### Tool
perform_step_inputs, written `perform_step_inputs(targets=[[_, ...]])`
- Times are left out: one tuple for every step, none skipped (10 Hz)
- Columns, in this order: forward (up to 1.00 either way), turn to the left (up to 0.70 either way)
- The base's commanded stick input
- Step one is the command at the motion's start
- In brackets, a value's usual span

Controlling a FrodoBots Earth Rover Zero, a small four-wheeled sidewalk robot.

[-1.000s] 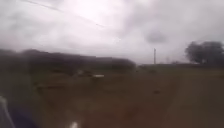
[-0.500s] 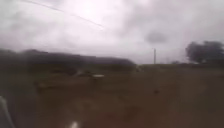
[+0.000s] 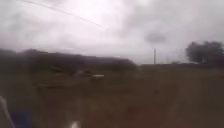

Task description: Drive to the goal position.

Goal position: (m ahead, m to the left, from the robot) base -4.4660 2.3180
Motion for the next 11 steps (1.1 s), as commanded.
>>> perform_step_inputs(targets=[[-0.70, 0.00], [-0.70, 0.00], [-0.70, 0.00], [-0.70, 0.00], [-0.70, 0.00], [-0.70, 0.00], [-0.70, 0.00], [-0.70, 0.00], [-0.70, 0.00], [-0.70, 0.00], [-0.70, 0.00]])
